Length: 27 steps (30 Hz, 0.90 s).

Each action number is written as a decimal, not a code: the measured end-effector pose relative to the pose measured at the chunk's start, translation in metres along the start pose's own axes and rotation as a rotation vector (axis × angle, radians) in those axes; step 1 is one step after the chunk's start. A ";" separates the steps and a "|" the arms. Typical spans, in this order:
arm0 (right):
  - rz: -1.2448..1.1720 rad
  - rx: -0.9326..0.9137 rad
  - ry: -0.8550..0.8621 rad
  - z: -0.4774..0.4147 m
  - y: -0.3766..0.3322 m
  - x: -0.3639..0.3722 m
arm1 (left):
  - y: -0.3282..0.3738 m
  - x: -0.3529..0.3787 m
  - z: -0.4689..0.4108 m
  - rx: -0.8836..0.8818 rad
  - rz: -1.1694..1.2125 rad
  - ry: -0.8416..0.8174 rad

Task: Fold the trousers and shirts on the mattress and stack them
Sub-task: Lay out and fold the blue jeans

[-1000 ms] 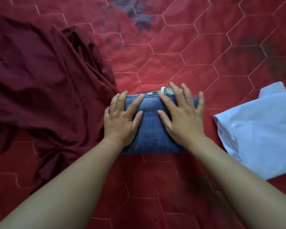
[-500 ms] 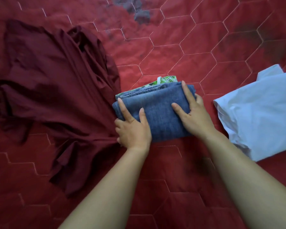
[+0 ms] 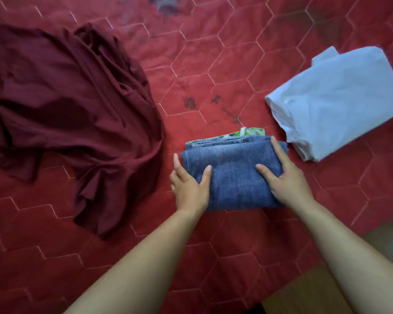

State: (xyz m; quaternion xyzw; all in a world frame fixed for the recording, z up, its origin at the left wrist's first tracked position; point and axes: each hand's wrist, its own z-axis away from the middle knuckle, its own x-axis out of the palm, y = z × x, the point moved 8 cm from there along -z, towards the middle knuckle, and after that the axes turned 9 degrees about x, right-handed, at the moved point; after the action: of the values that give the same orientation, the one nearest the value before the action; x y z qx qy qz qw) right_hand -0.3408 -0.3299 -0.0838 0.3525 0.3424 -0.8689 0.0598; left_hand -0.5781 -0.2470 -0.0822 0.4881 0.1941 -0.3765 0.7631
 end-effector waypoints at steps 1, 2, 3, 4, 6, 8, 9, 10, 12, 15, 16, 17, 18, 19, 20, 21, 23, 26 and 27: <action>0.004 0.007 0.005 0.006 0.005 0.001 | 0.000 0.005 0.003 0.000 0.014 -0.029; -0.001 0.010 0.011 0.010 0.007 0.001 | 0.000 0.007 0.004 0.008 0.029 -0.051; -0.017 0.012 0.017 0.013 0.006 0.001 | 0.002 0.007 0.002 0.008 0.056 -0.070; -0.036 0.010 0.025 0.014 0.004 0.000 | 0.003 0.006 0.001 0.006 0.093 -0.079; -0.086 -0.022 0.034 0.015 -0.008 -0.005 | 0.011 -0.009 -0.004 0.034 0.140 -0.029; -0.156 -0.076 0.035 0.017 -0.025 -0.017 | 0.029 -0.030 -0.005 0.082 0.123 0.053; -0.185 -0.105 0.041 0.018 -0.033 -0.026 | 0.040 -0.039 -0.004 0.100 0.108 0.087; -0.205 -0.131 0.051 0.018 -0.041 -0.037 | 0.053 -0.046 -0.002 0.114 0.095 0.121; -0.228 -0.157 0.065 0.015 -0.052 -0.066 | 0.085 -0.053 0.005 0.138 0.102 0.181; -0.248 -0.194 0.059 -0.002 -0.054 -0.125 | 0.143 -0.039 0.017 0.175 0.156 0.233; -0.245 -0.216 0.060 -0.011 -0.052 -0.148 | 0.164 -0.029 0.020 0.187 0.181 0.245; -0.240 -0.234 0.060 -0.019 -0.048 -0.171 | 0.184 -0.017 0.024 0.188 0.206 0.251; -0.233 -0.249 0.061 -0.028 -0.043 -0.195 | 0.204 -0.003 0.027 0.181 0.233 0.247; -0.221 -0.268 0.069 -0.038 -0.037 -0.220 | 0.226 0.014 0.029 0.177 0.273 0.240; -0.214 -0.285 0.076 -0.048 -0.033 -0.241 | 0.245 0.029 0.029 0.178 0.314 0.225; -0.199 -0.297 0.078 -0.062 -0.026 -0.266 | 0.268 0.047 0.030 0.172 0.349 0.209; -0.175 -0.305 0.079 -0.088 -0.015 -0.307 | 0.306 0.078 0.026 0.165 0.404 0.175; -0.167 -0.284 0.100 -0.133 0.002 -0.360 | 0.364 0.120 0.011 0.191 0.446 0.113; -0.167 -0.289 0.116 -0.147 0.006 -0.377 | 0.383 0.133 0.005 0.216 0.462 0.089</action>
State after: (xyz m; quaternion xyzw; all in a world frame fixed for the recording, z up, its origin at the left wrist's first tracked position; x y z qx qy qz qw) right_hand 0.0257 -0.2924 0.0830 0.3601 0.4948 -0.7907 0.0178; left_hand -0.2007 -0.2104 0.0610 0.6143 0.0698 -0.1888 0.7630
